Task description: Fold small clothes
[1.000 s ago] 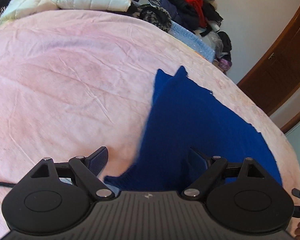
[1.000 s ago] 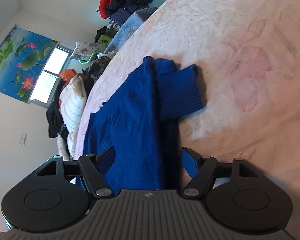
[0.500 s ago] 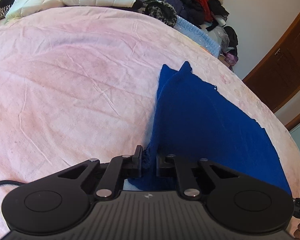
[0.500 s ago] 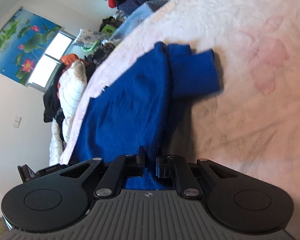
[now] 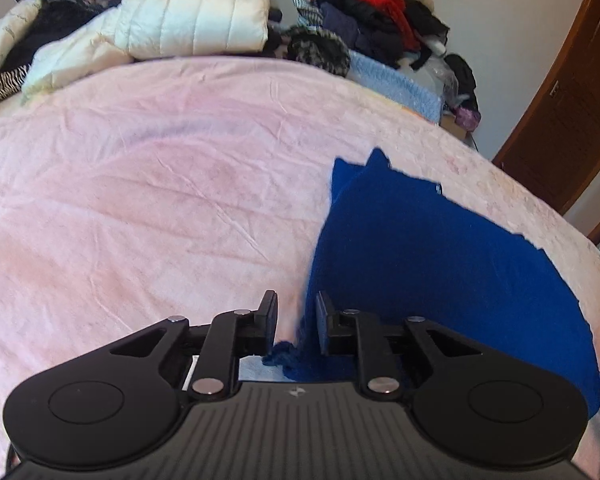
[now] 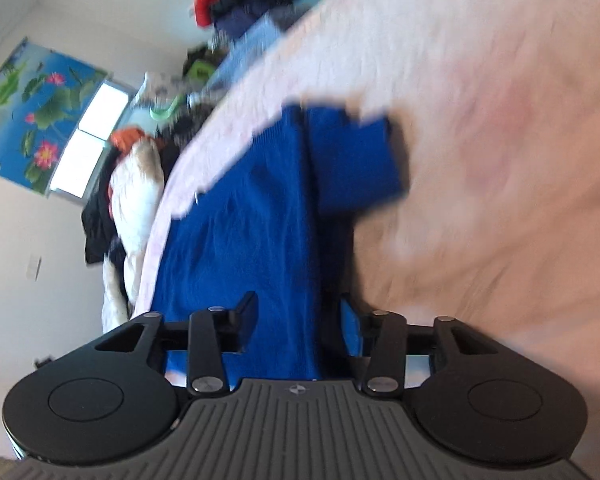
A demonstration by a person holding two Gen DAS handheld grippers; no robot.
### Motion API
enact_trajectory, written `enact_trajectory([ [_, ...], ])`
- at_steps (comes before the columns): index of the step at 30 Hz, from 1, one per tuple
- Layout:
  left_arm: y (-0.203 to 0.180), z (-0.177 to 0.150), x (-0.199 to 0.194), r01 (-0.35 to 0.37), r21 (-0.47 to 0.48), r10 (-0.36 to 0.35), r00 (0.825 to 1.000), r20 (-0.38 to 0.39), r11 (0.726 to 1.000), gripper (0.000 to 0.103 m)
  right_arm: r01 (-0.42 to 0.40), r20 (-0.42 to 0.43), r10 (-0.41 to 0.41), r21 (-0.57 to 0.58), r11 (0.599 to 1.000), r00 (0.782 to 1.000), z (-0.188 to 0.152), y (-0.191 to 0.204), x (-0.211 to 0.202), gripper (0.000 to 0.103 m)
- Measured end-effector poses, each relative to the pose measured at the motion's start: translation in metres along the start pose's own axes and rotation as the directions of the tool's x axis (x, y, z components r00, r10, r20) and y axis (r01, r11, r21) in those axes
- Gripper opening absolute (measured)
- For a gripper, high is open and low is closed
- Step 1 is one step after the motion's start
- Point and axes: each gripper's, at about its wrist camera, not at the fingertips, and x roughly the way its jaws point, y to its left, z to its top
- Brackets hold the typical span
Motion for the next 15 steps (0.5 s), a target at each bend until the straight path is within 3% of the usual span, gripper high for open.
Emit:
enact_trajectory([
  [2,-0.003,0.008,-0.019,-0.064,-0.003,0.064,0.991,0.119,0.998,0.021,-0.036,0.051,0.039,-0.058,0.998,0.998,0.013,0.015,-0.007,0.046],
  [3,-0.012,0.014,-0.024,-0.091,0.010,0.088,0.977,0.194,0.996,0.021,-0.050,0.052,0.054,-0.082,0.995,0.997,0.023,0.024,-0.003,0.046],
  [4,-0.025,0.019,-0.024,-0.099,0.033,0.088,0.965,0.246,0.995,0.021,-0.060,0.041,0.064,-0.096,0.994,0.997,0.032,0.032,0.007,0.046],
  [5,-0.041,0.024,-0.017,-0.087,0.069,0.067,0.964,0.258,0.994,0.023,-0.063,0.021,0.065,-0.114,0.991,0.998,0.040,0.041,0.020,0.046],
  [8,-0.099,0.036,0.033,-0.007,0.190,-0.021,0.990,0.143,0.982,0.033,-0.007,-0.036,0.000,-0.198,0.980,0.999,0.061,0.064,0.077,0.046],
  [11,-0.150,0.037,0.086,-0.115,0.341,0.068,0.987,0.146,0.933,0.033,0.095,-0.048,-0.112,-0.269,0.958,0.993,0.072,0.078,0.123,0.046],
  [13,-0.166,0.038,0.112,-0.147,0.404,0.092,0.984,0.152,0.903,0.033,0.113,-0.065,-0.138,-0.296,0.948,0.988,0.074,0.082,0.143,0.046],
  [15,-0.169,0.040,0.138,-0.159,0.421,0.137,0.987,0.084,0.893,0.033,0.160,-0.102,-0.200,-0.308,0.938,0.974,0.072,0.079,0.156,0.048],
])
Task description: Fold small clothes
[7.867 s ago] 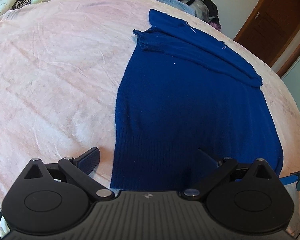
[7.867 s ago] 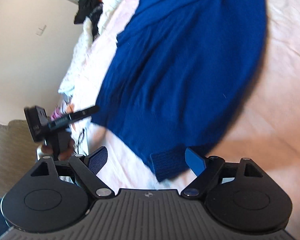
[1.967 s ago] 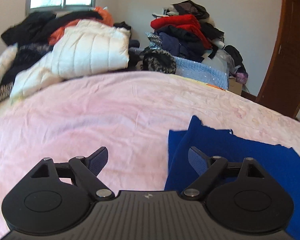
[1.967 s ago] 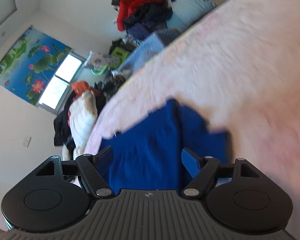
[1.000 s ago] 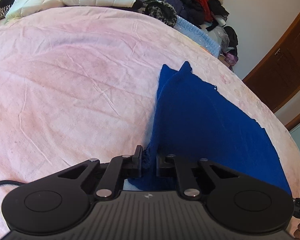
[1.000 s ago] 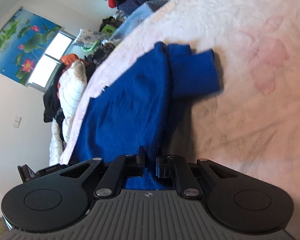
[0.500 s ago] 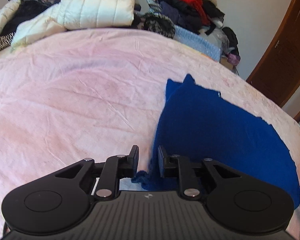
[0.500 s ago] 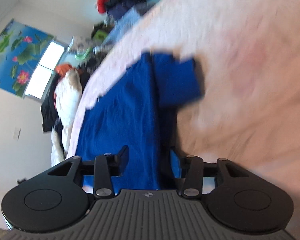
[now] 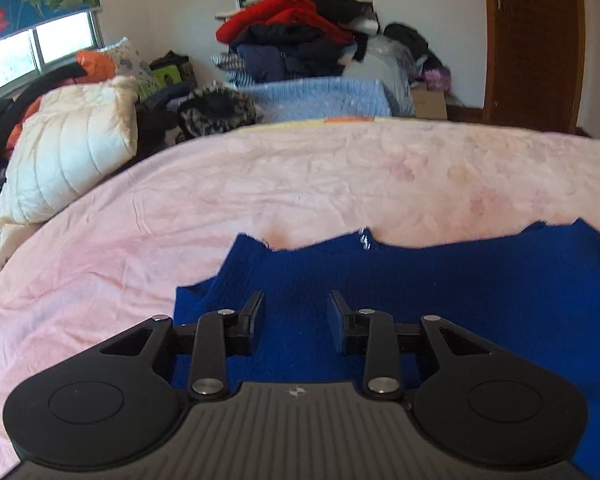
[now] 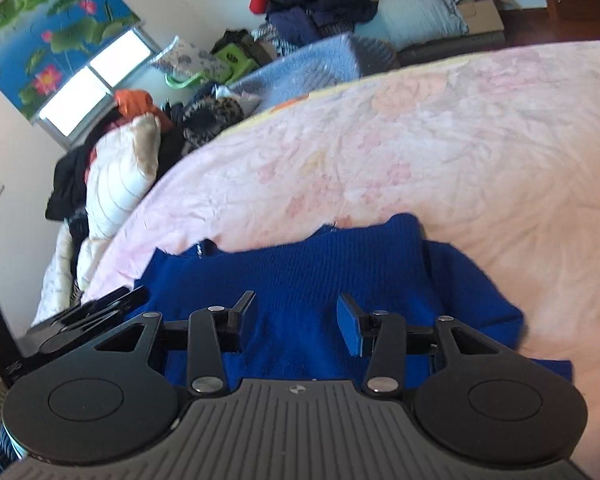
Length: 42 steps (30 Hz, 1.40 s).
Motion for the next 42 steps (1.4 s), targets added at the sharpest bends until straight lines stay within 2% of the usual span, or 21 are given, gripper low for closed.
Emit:
enact_trajectory([
  [2,0.003,-0.006,0.016,0.021,-0.002,-0.021,0.999,-0.049,1.000,0.033,0.052,-0.037,-0.052,-0.007,0.999,0.998,-0.004,-0.008,0.010,0.046],
  [4,0.009,-0.013,0.016,0.041,0.005,-0.040,0.999,-0.027,0.999,0.037,0.028,-0.030,-0.028,0.000,1.000,0.999,-0.007,-0.020,0.009,0.038],
  [6,0.018,-0.019,0.016,0.066,-0.032,-0.067,0.998,-0.016,0.997,0.038,0.000,-0.026,0.001,0.060,0.998,1.000,-0.006,-0.032,0.009,0.028],
  [7,0.020,-0.020,0.015,0.076,-0.044,-0.076,0.997,-0.011,0.996,0.038,-0.007,-0.020,0.008,0.058,0.998,1.000,-0.008,-0.034,0.008,0.027],
  [9,0.017,-0.021,0.014,0.064,-0.036,-0.064,0.998,-0.005,0.997,0.038,-0.003,-0.016,0.005,0.070,0.998,1.000,-0.008,-0.035,0.007,0.024],
  [11,0.006,-0.019,0.011,0.019,0.003,-0.019,1.000,-0.001,1.000,0.039,0.026,-0.003,-0.026,0.115,0.993,1.000,-0.010,-0.032,0.001,0.024],
  [13,-0.003,-0.017,0.003,-0.037,0.034,0.038,0.999,-0.011,0.999,0.040,0.062,0.032,-0.065,0.096,0.993,0.997,-0.016,-0.018,-0.015,0.036],
  [15,-0.006,-0.016,-0.018,-0.039,0.032,0.039,0.999,-0.004,0.999,0.039,0.070,0.083,-0.071,0.024,0.997,0.994,-0.031,0.002,-0.038,0.047],
  [18,-0.006,-0.029,-0.053,-0.003,0.010,0.003,1.000,0.001,1.000,0.040,0.038,0.117,-0.033,-0.040,0.999,0.993,-0.057,0.024,-0.063,0.050],
  [21,-0.009,-0.048,-0.070,0.009,0.007,-0.009,1.000,-0.027,1.000,0.040,0.049,0.109,-0.040,-0.082,0.995,0.993,-0.077,0.037,-0.069,0.052],
  [22,-0.009,-0.054,-0.072,0.017,0.002,-0.017,0.999,-0.043,1.000,0.040,0.070,0.099,-0.060,-0.096,0.993,0.993,-0.081,0.039,-0.067,0.056],
  [27,-0.010,-0.070,-0.068,0.033,-0.018,-0.034,0.996,-0.081,0.999,0.040,0.175,0.046,-0.170,-0.148,0.973,0.984,-0.100,0.037,-0.038,0.054],
  [28,-0.009,-0.072,-0.067,0.038,-0.030,-0.040,0.996,-0.081,0.999,0.040,0.164,0.066,-0.156,-0.149,0.975,0.986,-0.104,0.036,-0.037,0.055],
  [30,-0.006,-0.072,-0.063,0.051,-0.049,-0.055,0.995,-0.086,0.997,0.041,0.134,0.077,-0.123,-0.159,0.978,0.989,-0.109,0.036,-0.036,0.068],
  [33,0.000,-0.071,-0.058,0.065,-0.074,-0.071,0.994,-0.080,0.995,0.046,0.151,0.075,-0.138,-0.206,0.967,0.988,-0.111,0.045,-0.033,0.074],
  [35,0.002,-0.068,-0.060,0.067,-0.078,-0.073,0.993,-0.088,0.995,0.046,0.189,0.074,-0.177,-0.206,0.960,0.981,-0.109,0.053,-0.036,0.073],
  [36,0.006,-0.068,-0.065,0.063,-0.098,-0.071,0.993,-0.090,0.993,0.046,0.199,0.080,-0.187,-0.192,0.961,0.979,-0.109,0.056,-0.041,0.071],
  [39,0.028,-0.077,-0.094,0.092,-0.179,-0.100,0.994,-0.039,0.980,0.046,0.140,0.114,-0.120,-0.188,0.972,0.986,-0.120,0.064,-0.065,0.071],
  [41,0.051,-0.090,-0.112,0.115,-0.275,-0.119,0.993,0.002,0.954,0.051,0.140,0.115,-0.117,-0.221,0.965,0.986,-0.130,0.066,-0.072,0.075],
  [42,0.066,-0.099,-0.119,0.109,-0.349,-0.112,0.994,0.011,0.931,0.056,0.149,0.106,-0.126,-0.243,0.959,0.986,-0.134,0.066,-0.071,0.076],
])
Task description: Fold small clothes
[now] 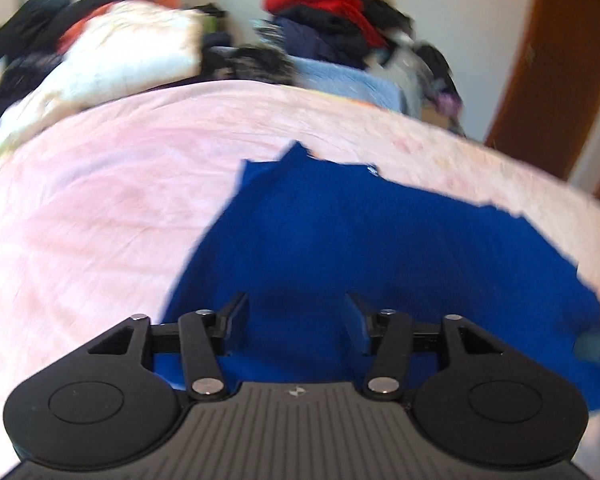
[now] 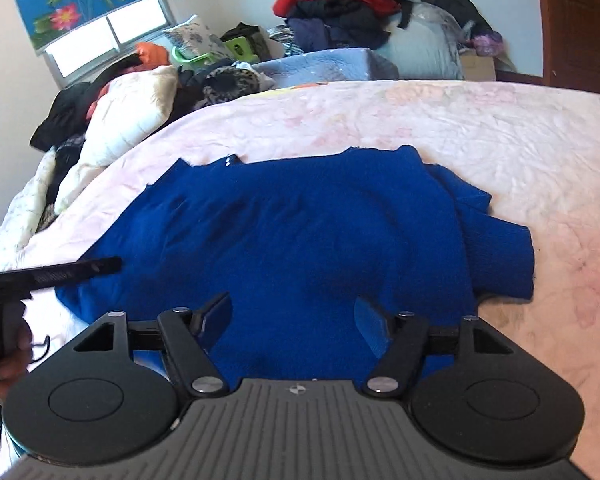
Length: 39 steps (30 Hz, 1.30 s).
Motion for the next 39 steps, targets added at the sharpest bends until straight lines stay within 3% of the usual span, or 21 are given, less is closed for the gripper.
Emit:
enact_trajectory([
  [2,0.032,-0.008,-0.010,-0.003,-0.171,0.001,1.000,-0.009,0.985,0.059,0.044,-0.044,-0.045,-0.028,0.999,0.998,-0.009,-0.003,0.010,0.076],
  [3,0.047,-0.013,-0.013,0.009,-0.262,-0.015,1.000,-0.022,0.965,0.059,0.053,-0.070,-0.055,-0.021,0.998,0.996,-0.013,-0.008,0.016,0.075],
  [5,0.070,-0.021,-0.017,0.019,-0.419,-0.040,0.998,-0.042,0.908,0.059,0.036,-0.025,-0.036,-0.012,0.999,0.999,-0.015,-0.010,0.012,0.077],
  [7,0.088,-0.027,-0.013,0.043,-0.552,-0.092,0.994,-0.062,0.833,0.059,0.044,-0.015,-0.043,0.041,0.998,0.999,-0.010,-0.007,0.008,0.077],
  [9,0.102,-0.036,-0.005,0.096,-0.688,-0.184,0.981,-0.055,0.720,0.059,-0.017,0.041,0.014,0.084,0.996,0.999,-0.006,0.000,-0.002,0.078],
  [12,0.110,-0.045,-0.001,0.128,-0.814,-0.220,0.976,0.000,0.567,0.067,-0.129,0.079,0.119,0.142,0.981,0.990,-0.001,0.013,-0.010,0.081],
  [14,0.110,-0.047,0.005,0.124,-0.858,-0.217,0.976,0.015,0.499,0.067,-0.191,0.077,0.180,0.157,0.969,0.981,0.000,0.022,-0.012,0.084],
  [15,0.109,-0.046,0.007,0.118,-0.865,-0.208,0.978,0.015,0.488,0.067,-0.202,0.070,0.193,0.162,0.966,0.979,0.001,0.026,-0.012,0.084],
  [16,0.106,-0.043,0.009,0.104,-0.860,-0.196,0.981,0.006,0.499,0.066,-0.208,0.066,0.200,0.160,0.965,0.978,0.000,0.029,-0.013,0.084],
  [18,0.094,-0.031,0.011,0.055,-0.823,-0.152,0.988,-0.038,0.565,0.062,-0.214,0.055,0.208,0.150,0.965,0.977,0.000,0.035,-0.013,0.084],
  [19,0.088,-0.026,0.011,0.020,-0.788,-0.115,0.991,-0.065,0.615,0.032,-0.215,0.052,0.209,0.151,0.965,0.977,0.000,0.036,-0.014,0.084],
  [20,0.080,-0.020,0.015,-0.027,-0.740,-0.079,0.991,-0.107,0.672,0.017,-0.219,0.055,0.213,0.155,0.963,0.976,0.000,0.035,-0.016,0.084],
  [21,0.077,-0.020,0.018,-0.070,-0.705,-0.048,0.988,-0.147,0.705,0.015,-0.225,0.058,0.218,0.159,0.961,0.974,-0.001,0.034,-0.018,0.084],
  [23,0.077,-0.022,0.017,-0.081,-0.717,-0.027,0.990,-0.138,0.693,0.015,-0.241,0.068,0.233,0.181,0.953,0.970,-0.002,0.029,-0.023,0.084],
  [25,0.071,-0.019,0.014,-0.114,-0.687,0.013,0.989,-0.150,0.718,0.014,-0.286,0.075,0.276,0.242,0.927,0.958,-0.002,0.018,-0.023,0.085],
  [29,0.038,-0.008,0.006,-0.181,-0.521,0.127,0.982,-0.138,0.834,0.012,-0.414,0.103,0.419,0.485,0.770,0.902,0.001,-0.025,-0.007,0.087],
  [31,0.020,-0.001,0.001,-0.150,-0.459,0.119,0.988,-0.097,0.876,0.011,-0.457,0.115,0.486,0.576,0.678,0.866,0.008,-0.044,0.007,0.090],
  [34,-0.012,0.007,-0.012,-0.110,-0.359,0.108,0.994,-0.026,0.927,0.011,-0.470,0.074,0.566,0.650,0.597,0.821,0.033,-0.059,0.039,0.095],
  [36,-0.039,0.008,-0.025,-0.067,-0.269,0.080,0.996,0.039,0.961,0.011,-0.458,0.028,0.588,0.657,0.599,0.809,0.056,-0.058,0.060,0.095],
  [39,-0.085,0.000,-0.036,-0.022,-0.079,0.031,0.993,0.116,0.997,0.011,-0.459,-0.062,0.616,0.609,0.647,0.786,0.090,-0.041,0.088,0.095],
])
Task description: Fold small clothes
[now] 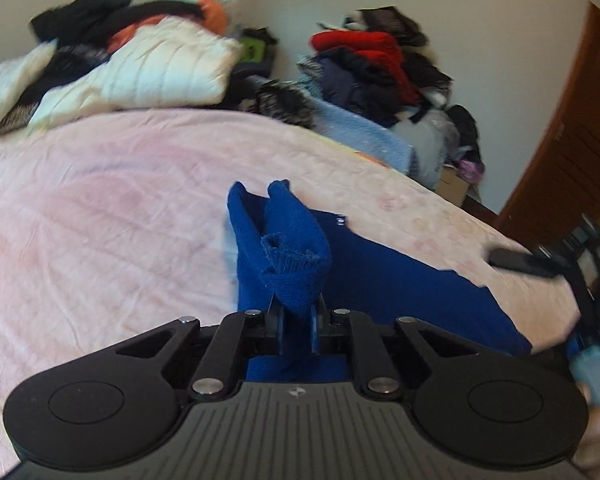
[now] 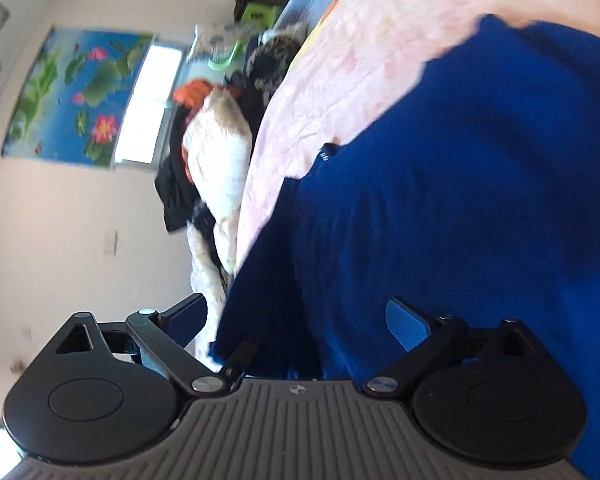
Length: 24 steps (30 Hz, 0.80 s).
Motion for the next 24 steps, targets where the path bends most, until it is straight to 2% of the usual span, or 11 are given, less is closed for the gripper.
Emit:
enact_trajectory([
  [5,-0.035,-0.033,0.008,0.084,0.166,-0.076,0.996,-0.051,0.983,0.011,0.092,-0.105,-0.101,-0.082,0.992,0.989,0.020,0.018,0.046,0.094],
  [8,-0.048,-0.054,0.010,0.086,0.289,-0.077,0.996,-0.044,0.954,0.011,0.105,-0.155,-0.127,-0.141,0.984,0.980,0.020,0.029,0.064,0.094],
  [11,-0.051,-0.063,0.012,0.085,0.343,-0.080,0.996,-0.031,0.935,0.011,0.170,-0.159,-0.205,-0.209,0.963,0.966,0.017,0.038,0.077,0.090],
  [13,-0.050,-0.062,0.012,0.093,0.340,-0.089,0.996,-0.027,0.936,0.011,0.189,-0.157,-0.226,-0.222,0.957,0.961,0.018,0.037,0.085,0.076],
  [14,-0.049,-0.061,0.011,0.101,0.334,-0.097,0.995,-0.027,0.937,0.011,0.203,-0.152,-0.242,-0.234,0.951,0.958,0.019,0.036,0.088,0.060],
  [15,-0.047,-0.059,0.011,0.108,0.327,-0.106,0.994,-0.024,0.939,0.011,0.220,-0.151,-0.261,-0.244,0.945,0.953,0.019,0.033,0.090,0.040],
  [16,-0.045,-0.058,0.010,0.112,0.324,-0.112,0.994,-0.020,0.939,0.011,0.220,-0.155,-0.262,-0.245,0.944,0.952,0.019,0.031,0.093,0.030],
  [17,-0.044,-0.057,0.010,0.112,0.328,-0.113,0.993,-0.018,0.938,0.011,0.218,-0.158,-0.257,-0.228,0.949,0.953,0.022,0.027,0.095,0.027],
  [20,-0.044,-0.060,0.011,0.111,0.353,-0.111,0.994,-0.020,0.929,0.011,0.182,-0.176,-0.205,-0.137,0.974,0.963,0.031,0.011,0.094,0.030],
  [22,-0.045,-0.064,0.012,0.104,0.368,-0.103,0.994,-0.021,0.924,0.011,0.159,-0.143,-0.175,-0.116,0.980,0.974,0.035,0.006,0.092,0.031],
  [24,-0.047,-0.066,0.011,0.099,0.378,-0.098,0.995,-0.021,0.921,0.011,0.169,-0.103,-0.187,-0.162,0.972,0.977,0.034,0.009,0.089,0.013],
])
